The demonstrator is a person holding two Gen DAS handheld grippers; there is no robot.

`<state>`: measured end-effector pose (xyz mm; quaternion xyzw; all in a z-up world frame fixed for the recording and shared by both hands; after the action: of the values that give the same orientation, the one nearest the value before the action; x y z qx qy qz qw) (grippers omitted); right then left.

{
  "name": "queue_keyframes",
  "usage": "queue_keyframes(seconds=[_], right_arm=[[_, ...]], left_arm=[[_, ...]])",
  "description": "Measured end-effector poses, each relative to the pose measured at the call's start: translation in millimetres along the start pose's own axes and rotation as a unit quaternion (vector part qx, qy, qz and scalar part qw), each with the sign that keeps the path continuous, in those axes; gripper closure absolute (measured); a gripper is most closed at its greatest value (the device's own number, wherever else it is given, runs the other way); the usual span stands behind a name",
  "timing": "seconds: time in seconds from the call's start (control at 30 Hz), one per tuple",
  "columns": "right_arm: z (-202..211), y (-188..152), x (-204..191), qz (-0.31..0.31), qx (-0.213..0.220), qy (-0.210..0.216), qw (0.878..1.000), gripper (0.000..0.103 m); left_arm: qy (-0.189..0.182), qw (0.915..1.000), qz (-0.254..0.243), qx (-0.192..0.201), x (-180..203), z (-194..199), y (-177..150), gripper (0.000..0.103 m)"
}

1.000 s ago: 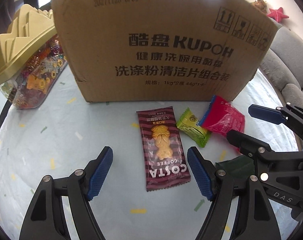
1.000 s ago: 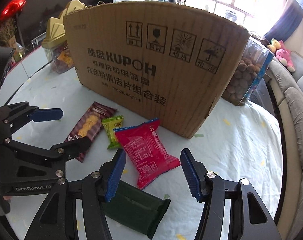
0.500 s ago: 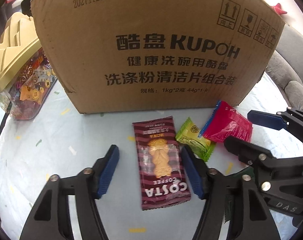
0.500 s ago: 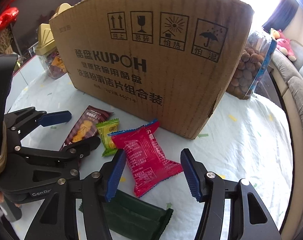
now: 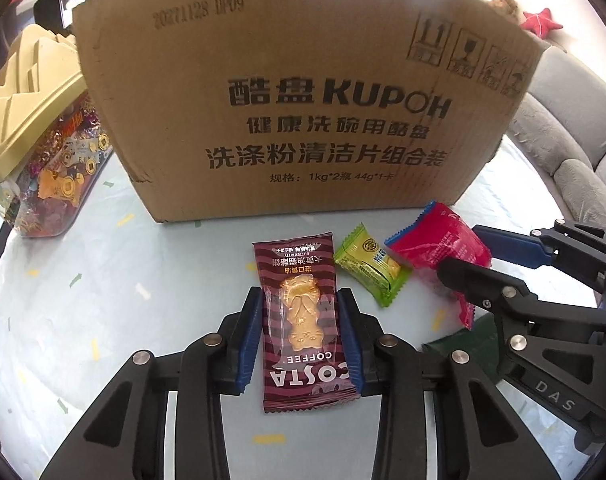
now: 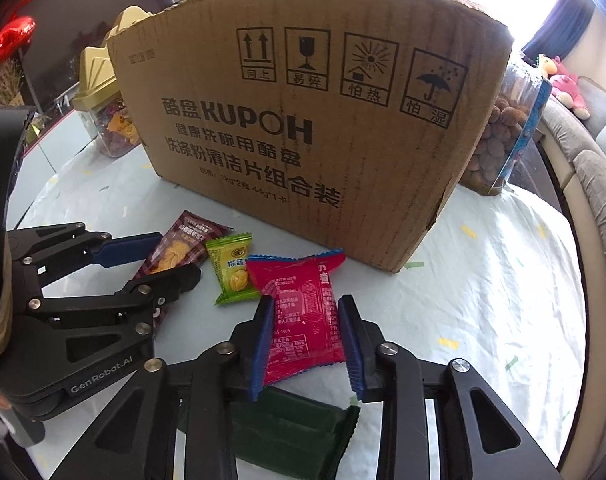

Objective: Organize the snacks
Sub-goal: 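Grasp the COSTA biscuit pack with the left tool while the right tool grasps the pink bag, then lift both packs into the cardboard box and open both tools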

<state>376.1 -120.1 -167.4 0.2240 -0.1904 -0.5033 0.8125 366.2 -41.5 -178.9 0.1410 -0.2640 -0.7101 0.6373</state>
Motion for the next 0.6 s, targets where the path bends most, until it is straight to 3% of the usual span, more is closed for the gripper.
queue_keyframes(seconds=[0.6], right_arm=[[73.3,7.5,-3.5,-0.04,0.068,-0.011,0.997,0.071]], left_arm=[[-0.024,0.9964,0.001,0.081,-1.6,89.4,3.8,0.067]])
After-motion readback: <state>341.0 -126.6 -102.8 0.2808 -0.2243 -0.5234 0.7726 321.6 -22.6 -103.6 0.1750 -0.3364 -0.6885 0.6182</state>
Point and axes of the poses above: each gripper's, at about its wrist camera, not at the fingertips, and z roughly against the way its jaws point, x to its right, y to its top, the point moved 9 cm from there along -z, roughly the way its jaws point, and after that the axes turned 6 degrees about -y, right-handed, at the moved point
